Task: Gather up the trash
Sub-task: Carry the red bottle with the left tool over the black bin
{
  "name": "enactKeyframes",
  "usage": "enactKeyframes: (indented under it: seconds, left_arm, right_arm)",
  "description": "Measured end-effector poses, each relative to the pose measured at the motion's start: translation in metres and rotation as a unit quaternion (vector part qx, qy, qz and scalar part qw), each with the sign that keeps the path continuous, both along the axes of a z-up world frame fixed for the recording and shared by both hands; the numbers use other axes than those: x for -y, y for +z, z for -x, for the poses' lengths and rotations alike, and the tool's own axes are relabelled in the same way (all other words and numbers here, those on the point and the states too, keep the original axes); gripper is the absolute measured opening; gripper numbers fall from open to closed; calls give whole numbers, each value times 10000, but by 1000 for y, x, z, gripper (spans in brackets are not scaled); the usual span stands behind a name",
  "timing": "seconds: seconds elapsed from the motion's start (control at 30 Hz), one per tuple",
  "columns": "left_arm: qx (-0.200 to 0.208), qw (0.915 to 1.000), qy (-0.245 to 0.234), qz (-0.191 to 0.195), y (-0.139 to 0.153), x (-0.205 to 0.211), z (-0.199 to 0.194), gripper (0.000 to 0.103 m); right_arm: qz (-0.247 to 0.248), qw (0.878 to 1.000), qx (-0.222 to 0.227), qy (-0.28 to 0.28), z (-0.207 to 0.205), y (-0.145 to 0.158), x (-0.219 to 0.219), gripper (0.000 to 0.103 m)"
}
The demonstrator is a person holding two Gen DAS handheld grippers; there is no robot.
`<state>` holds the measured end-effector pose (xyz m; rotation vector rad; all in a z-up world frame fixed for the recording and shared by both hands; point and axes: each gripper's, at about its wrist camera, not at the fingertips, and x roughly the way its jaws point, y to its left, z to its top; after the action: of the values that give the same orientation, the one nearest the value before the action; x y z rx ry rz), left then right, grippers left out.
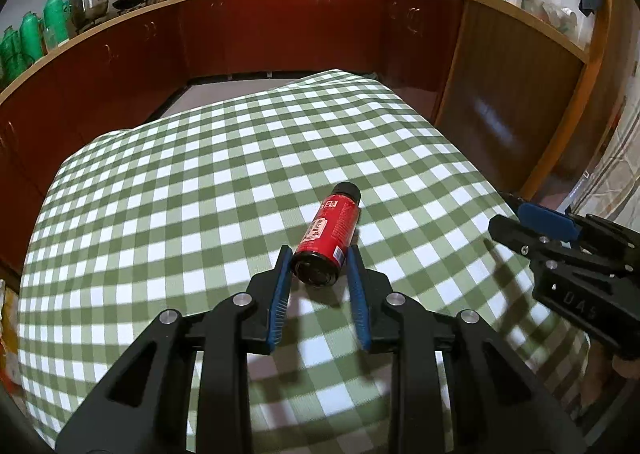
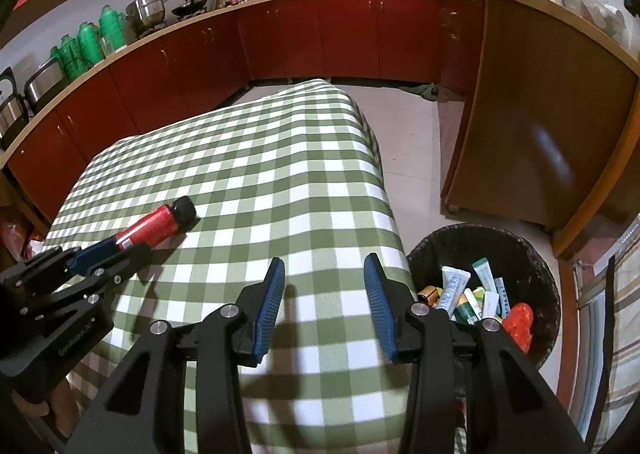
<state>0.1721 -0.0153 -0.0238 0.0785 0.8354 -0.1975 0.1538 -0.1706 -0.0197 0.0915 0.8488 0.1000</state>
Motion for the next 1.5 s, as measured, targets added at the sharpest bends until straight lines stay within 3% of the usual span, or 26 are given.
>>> enactKeyframes:
  seconds: [0.97,1.2,1.5]
  left_arm:
    - [429,9990,-20,92,41,13,48,25]
    - [524,9984,-168,139,50,35,52,25]
    - [587,9965,-548,226,52,94,49,25]
  right_arm:
    - [-137,9990,192,-373,41,12,50,42]
    - [-94,9979,271,-586,49,18,74,42]
    - [40,9949,348,-942,57,20,117,42]
